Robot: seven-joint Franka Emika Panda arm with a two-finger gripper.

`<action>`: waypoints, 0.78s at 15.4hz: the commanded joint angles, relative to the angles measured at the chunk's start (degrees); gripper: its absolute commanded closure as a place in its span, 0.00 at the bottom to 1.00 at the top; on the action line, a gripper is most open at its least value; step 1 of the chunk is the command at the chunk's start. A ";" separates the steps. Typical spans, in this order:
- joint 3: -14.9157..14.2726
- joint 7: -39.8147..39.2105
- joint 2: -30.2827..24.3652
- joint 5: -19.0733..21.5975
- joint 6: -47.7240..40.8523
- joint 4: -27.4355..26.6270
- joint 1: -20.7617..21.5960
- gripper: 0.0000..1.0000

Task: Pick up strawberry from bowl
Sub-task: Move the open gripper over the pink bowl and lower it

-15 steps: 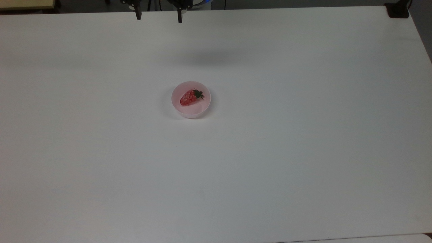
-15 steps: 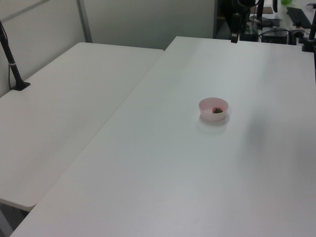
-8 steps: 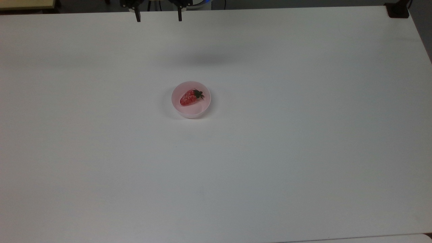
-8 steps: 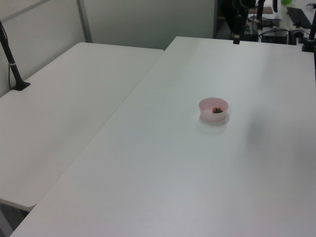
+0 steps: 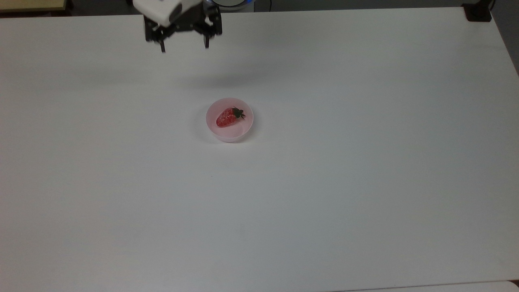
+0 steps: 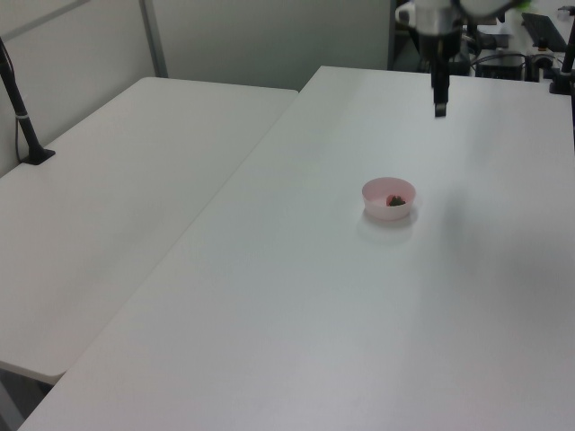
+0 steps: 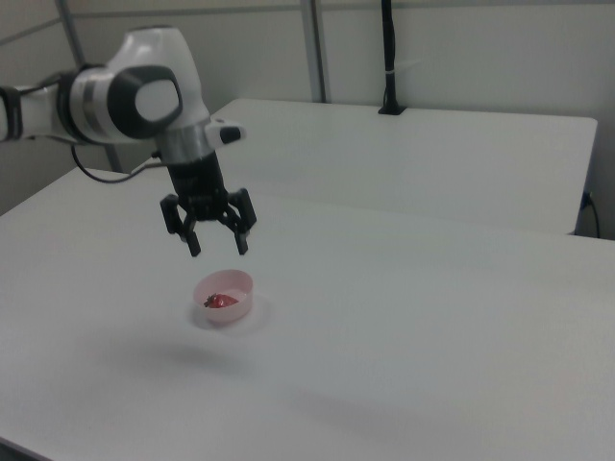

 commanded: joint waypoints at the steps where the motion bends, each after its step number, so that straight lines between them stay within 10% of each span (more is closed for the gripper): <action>1: 0.01 -0.42 3.54 0.00 5.12 -3.14 0.10 0.16; 6: 0.18 7.20 8.04 8.25 12.05 -2.78 0.72 0.23; 12: 1.59 19.79 14.80 8.88 19.62 -1.64 2.74 0.23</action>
